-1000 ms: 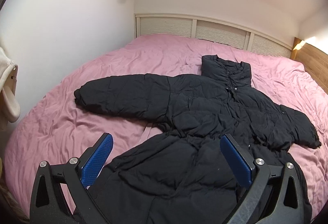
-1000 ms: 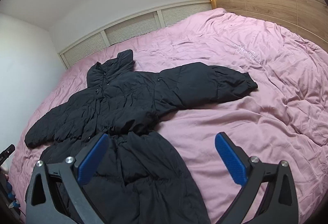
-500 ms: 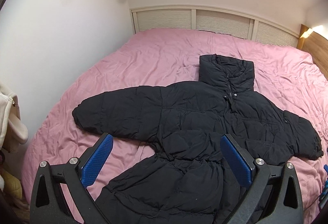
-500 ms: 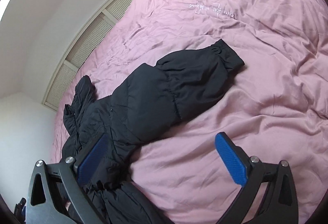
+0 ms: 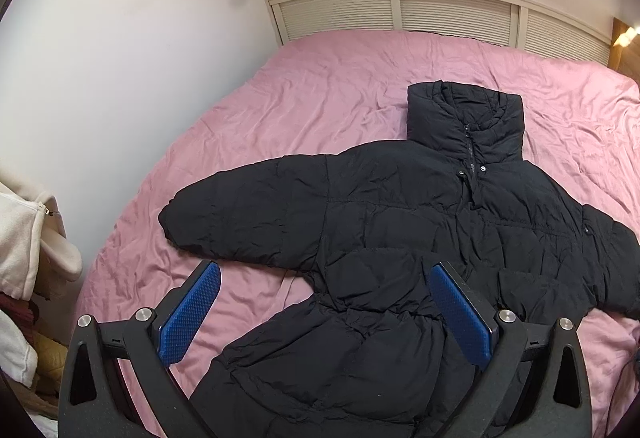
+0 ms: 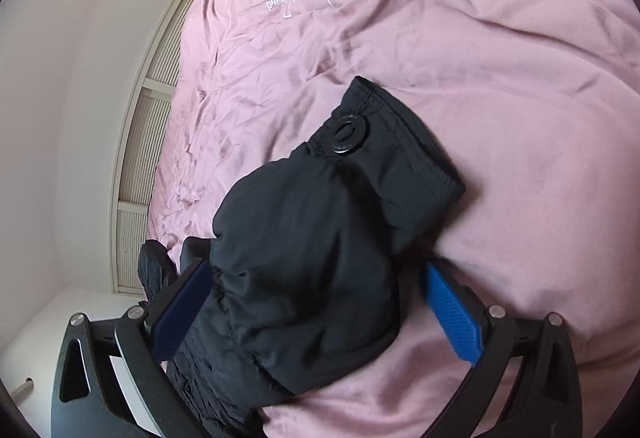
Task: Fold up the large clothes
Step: 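Grasp the coat sleeve cuff with the right gripper and lift it, then carry the held sleeve across the coat body and lay it down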
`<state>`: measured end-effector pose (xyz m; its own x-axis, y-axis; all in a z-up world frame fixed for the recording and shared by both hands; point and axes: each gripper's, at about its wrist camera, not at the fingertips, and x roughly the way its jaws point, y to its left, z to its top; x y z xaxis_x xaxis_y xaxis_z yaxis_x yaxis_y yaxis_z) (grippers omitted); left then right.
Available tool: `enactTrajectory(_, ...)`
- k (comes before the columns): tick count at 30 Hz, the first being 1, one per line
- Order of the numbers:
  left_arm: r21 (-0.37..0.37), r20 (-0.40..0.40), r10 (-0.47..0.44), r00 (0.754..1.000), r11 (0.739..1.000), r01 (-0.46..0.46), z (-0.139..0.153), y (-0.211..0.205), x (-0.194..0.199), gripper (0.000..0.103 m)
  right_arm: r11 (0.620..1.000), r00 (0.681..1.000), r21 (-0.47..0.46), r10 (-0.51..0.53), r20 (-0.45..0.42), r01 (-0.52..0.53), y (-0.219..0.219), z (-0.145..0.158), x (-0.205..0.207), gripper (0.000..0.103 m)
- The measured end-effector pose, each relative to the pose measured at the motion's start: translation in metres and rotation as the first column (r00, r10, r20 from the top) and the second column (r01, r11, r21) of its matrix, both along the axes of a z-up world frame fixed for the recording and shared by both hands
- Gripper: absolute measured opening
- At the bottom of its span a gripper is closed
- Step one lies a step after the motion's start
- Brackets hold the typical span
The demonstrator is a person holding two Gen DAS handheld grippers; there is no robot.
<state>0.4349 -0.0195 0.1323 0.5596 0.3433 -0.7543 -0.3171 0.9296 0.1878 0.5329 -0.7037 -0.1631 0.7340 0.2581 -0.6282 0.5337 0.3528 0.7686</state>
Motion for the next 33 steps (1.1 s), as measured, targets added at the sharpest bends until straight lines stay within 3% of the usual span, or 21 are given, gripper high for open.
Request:
enactTrajectory(5, -0.011, -0.025, 0.006, 1.000, 1.000, -0.006, 0.001, -0.009, 0.006, 0.102, 0.999, 0.999, 0.045, -0.014, 0.034, 0.012, 0.001, -0.007, 0.005, 0.103)
enactTrajectory(10, -0.024, -0.025, 0.003, 1.000, 1.000, -0.004, 0.009, -0.015, 0.007, 0.102, 0.998, 0.999, 0.062, 0.002, 0.037, -0.004, 0.000, -0.003, 0.021, 0.078)
enactTrajectory(13, -0.030, -0.019, 0.006, 1.000, 1.000, -0.006, 0.015, -0.016, 0.005, 0.102, 0.998, 0.999, 0.065, 0.009, 0.041, -0.012, 0.002, 0.006, 0.027, 0.057)
enactTrajectory(15, -0.047, -0.016, 0.011, 1.000, 0.999, -0.012, 0.019, -0.013, 0.004, 0.102, 0.998, 0.998, 0.059, 0.012, 0.054, -0.015, 0.002, 0.014, 0.028, 0.035)
enactTrajectory(18, -0.070, 0.000, 0.023, 1.000, 0.997, -0.023, 0.024, -0.008, 0.001, 0.102, 0.999, 0.996, 0.018, 0.042, 0.079, -0.044, 0.008, 0.035, 0.033, 0.024)
enactTrajectory(25, -0.138, 0.038, 0.028, 0.999, 0.990, -0.023, 0.016, 0.008, -0.006, 0.102, 0.981, 0.971, -0.108, 0.179, 0.157, -0.163, 0.044, 0.104, 0.058, 0.019)
enactTrajectory(33, -0.205, 0.062, 0.006, 0.998, 0.979, 0.007, 0.005, 0.042, -0.020, 0.102, 0.918, 0.901, -0.230, 0.373, 0.222, -0.324, 0.142, 0.189, 0.076, 0.019)
